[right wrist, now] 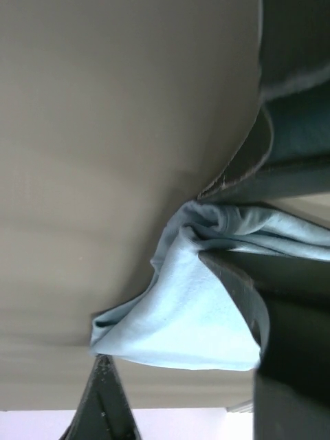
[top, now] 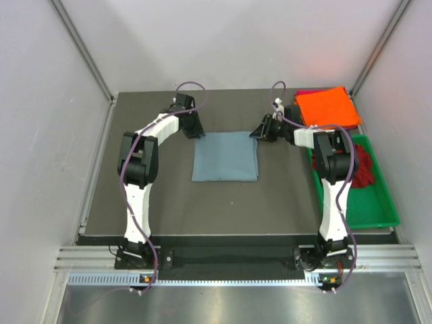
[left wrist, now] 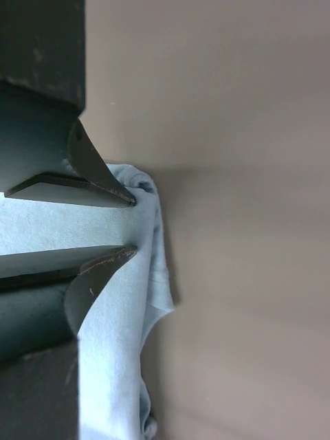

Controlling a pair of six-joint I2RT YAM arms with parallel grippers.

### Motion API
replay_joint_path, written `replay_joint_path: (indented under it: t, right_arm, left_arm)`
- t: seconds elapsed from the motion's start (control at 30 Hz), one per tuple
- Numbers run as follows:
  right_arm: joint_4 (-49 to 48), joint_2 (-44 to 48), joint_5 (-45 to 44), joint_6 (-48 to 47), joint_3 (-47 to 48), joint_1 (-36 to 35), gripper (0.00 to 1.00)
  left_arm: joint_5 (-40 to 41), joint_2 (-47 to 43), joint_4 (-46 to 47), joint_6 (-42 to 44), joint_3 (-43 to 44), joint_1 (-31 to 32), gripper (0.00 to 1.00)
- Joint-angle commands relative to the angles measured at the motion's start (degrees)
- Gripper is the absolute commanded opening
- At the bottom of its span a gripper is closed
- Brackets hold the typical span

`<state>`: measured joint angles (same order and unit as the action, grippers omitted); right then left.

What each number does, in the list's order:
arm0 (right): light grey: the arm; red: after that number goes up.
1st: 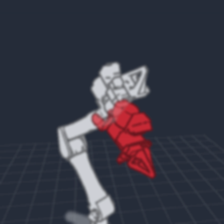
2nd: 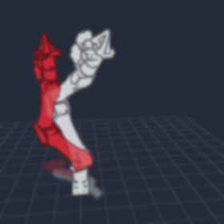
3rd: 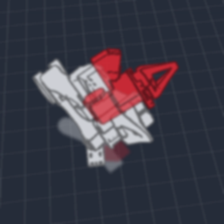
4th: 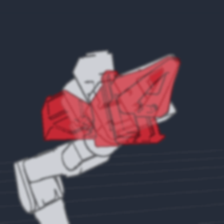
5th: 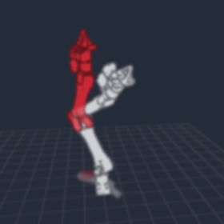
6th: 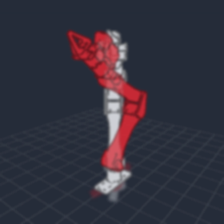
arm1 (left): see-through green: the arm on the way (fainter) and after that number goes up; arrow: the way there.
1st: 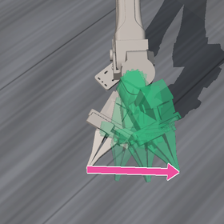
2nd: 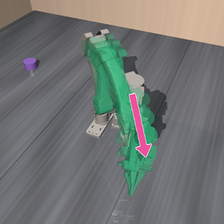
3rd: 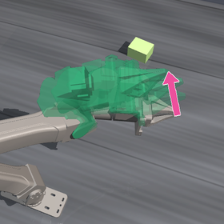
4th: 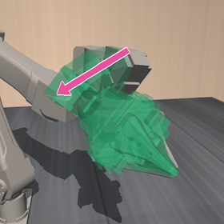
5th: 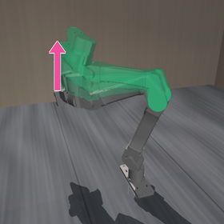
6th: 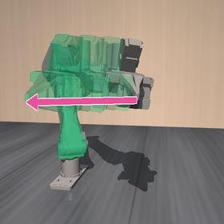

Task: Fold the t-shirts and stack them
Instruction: Fold the tshirt

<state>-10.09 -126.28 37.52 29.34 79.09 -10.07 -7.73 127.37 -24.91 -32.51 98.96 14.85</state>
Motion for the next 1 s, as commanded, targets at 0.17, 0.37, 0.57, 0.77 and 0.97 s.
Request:
replay_joint_path:
  t: [0.17,0.37,0.57,0.77,0.97]
  right_arm:
    - [0.4,-2.6,3.9,-1.1,2.6,2.6,0.28]
    - [3.8,-1.0,4.5,-1.6,4.4,2.8,0.46]
    - [9.9,4.4,0.6,-4.7,3.9,2.4,0.66]
    - [15.6,6.8,-2.5,-8.5,1.1,0.9,0.74]
    - [17.6,6.0,-3.2,-12.4,1.1,0.1,0.75]
  left_arm:
    - [-5.3,-2.0,-5.2,2.8,7.7,-3.9,0.36]
    - [-9.1,-11.0,-13.4,5.3,6.9,-4.8,0.37]
    - [-12.9,-27.1,-12.3,7.6,-11.1,-3.4,0.37]
    - [-12.8,-37.8,-14.4,13.2,-22.8,-3.2,0.37]
    - [-13.2,-42.6,-9.9,13.6,-31.2,-3.1,0.37]
